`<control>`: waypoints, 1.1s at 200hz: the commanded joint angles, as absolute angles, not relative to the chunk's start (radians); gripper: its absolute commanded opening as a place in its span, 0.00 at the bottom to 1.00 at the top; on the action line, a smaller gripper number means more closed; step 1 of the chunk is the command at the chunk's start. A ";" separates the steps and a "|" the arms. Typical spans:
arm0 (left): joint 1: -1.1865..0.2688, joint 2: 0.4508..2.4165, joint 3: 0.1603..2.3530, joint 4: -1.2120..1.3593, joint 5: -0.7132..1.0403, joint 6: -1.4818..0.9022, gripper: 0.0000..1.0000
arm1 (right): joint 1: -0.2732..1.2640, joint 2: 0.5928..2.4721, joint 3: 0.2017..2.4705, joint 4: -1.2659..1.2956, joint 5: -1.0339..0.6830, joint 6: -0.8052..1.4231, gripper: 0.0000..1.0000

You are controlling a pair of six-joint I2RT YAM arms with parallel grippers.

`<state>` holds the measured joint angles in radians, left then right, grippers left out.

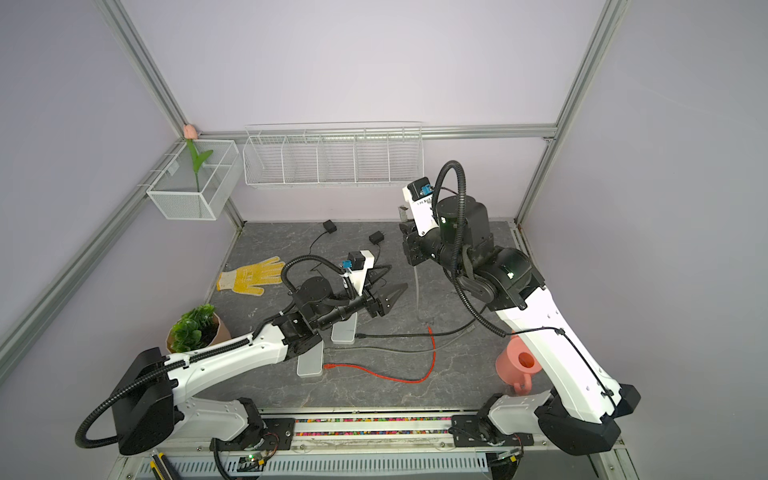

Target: Insert the plug into the switch port

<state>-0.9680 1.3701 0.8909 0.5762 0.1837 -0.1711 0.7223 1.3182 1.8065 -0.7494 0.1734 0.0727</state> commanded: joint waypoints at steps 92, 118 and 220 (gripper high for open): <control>-1.054 1.465 1.025 0.636 0.170 -0.145 0.73 | 0.725 1.220 1.766 -0.674 0.091 0.119 0.07; -1.054 1.493 1.042 0.595 0.145 -0.118 0.70 | 0.725 1.195 1.767 -0.658 0.063 0.135 0.07; -1.054 1.528 1.013 0.575 0.166 -0.148 0.35 | 0.721 1.129 1.810 -0.611 0.186 0.090 0.07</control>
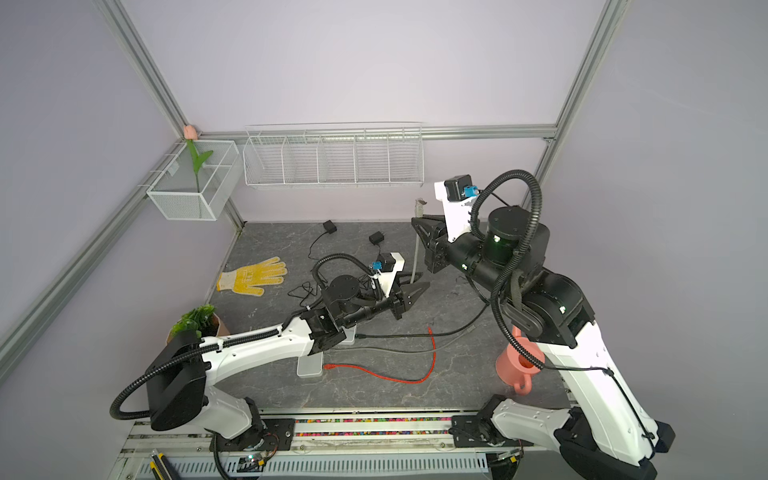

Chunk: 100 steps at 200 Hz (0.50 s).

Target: Insert the plug into the switch port

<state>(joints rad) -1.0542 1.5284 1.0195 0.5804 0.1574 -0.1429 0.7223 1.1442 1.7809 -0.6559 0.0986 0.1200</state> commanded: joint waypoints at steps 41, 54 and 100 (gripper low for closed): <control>-1.054 1.471 0.942 0.563 0.161 -0.170 0.28 | 0.687 1.149 1.815 -0.621 0.300 0.051 0.07; -1.052 1.451 0.929 0.545 0.163 -0.174 0.20 | 0.673 1.149 1.790 -0.612 0.313 0.053 0.07; -1.052 1.397 0.911 0.494 0.220 -0.198 0.02 | 0.570 1.169 1.708 -0.615 0.298 0.108 0.07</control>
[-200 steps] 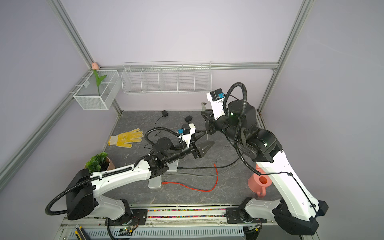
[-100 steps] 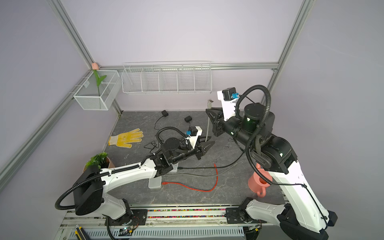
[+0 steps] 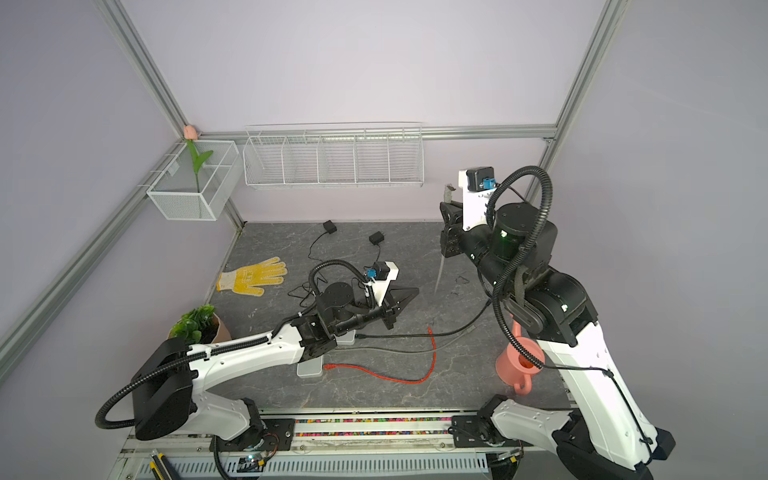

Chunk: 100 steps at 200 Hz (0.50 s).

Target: Insert the plug into the switch port

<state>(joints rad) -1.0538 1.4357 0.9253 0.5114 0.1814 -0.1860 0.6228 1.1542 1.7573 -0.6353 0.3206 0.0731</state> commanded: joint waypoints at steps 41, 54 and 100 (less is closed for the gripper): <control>-1.051 1.387 0.906 0.506 0.196 -0.185 0.50 | 0.535 1.154 1.656 -0.587 0.215 0.133 0.07; -1.051 1.389 0.915 0.503 0.200 -0.170 0.59 | 0.533 1.152 1.657 -0.590 0.192 0.143 0.07; -1.050 1.433 0.976 0.505 0.126 -0.095 0.68 | 0.533 1.149 1.643 -0.566 0.013 0.233 0.07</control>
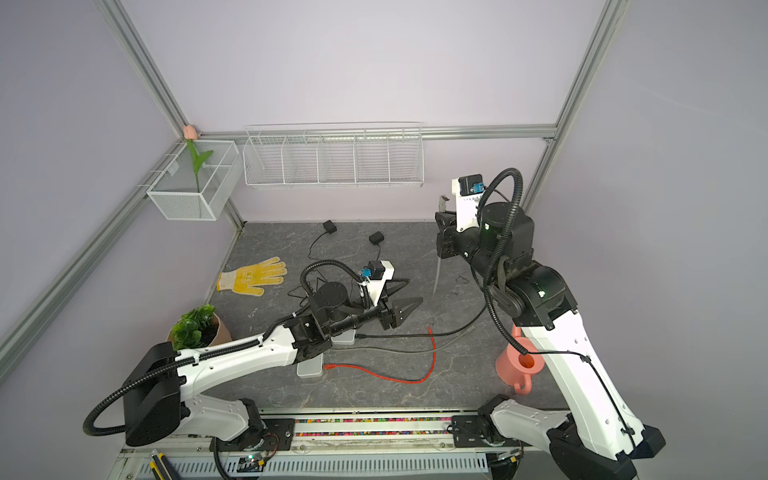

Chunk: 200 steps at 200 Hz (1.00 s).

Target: Insert the plug into the switch port

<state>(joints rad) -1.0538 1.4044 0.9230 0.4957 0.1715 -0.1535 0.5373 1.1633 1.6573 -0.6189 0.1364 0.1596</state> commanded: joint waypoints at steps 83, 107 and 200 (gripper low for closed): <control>-1.016 1.645 1.127 0.503 0.244 -0.172 0.40 | 0.532 1.129 1.679 -0.518 -0.067 0.303 0.07; -1.011 1.669 1.087 0.525 0.278 -0.215 0.20 | 0.519 1.153 1.766 -0.557 -0.028 0.270 0.07; -1.011 1.538 0.935 0.510 0.294 -0.273 0.00 | 0.397 1.221 1.784 -0.587 0.084 0.232 0.07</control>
<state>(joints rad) -1.0134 1.5814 0.9676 0.5610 0.2699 -0.2443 0.4267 1.2327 1.7962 -0.6239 -0.0135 0.2615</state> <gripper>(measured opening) 0.065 0.121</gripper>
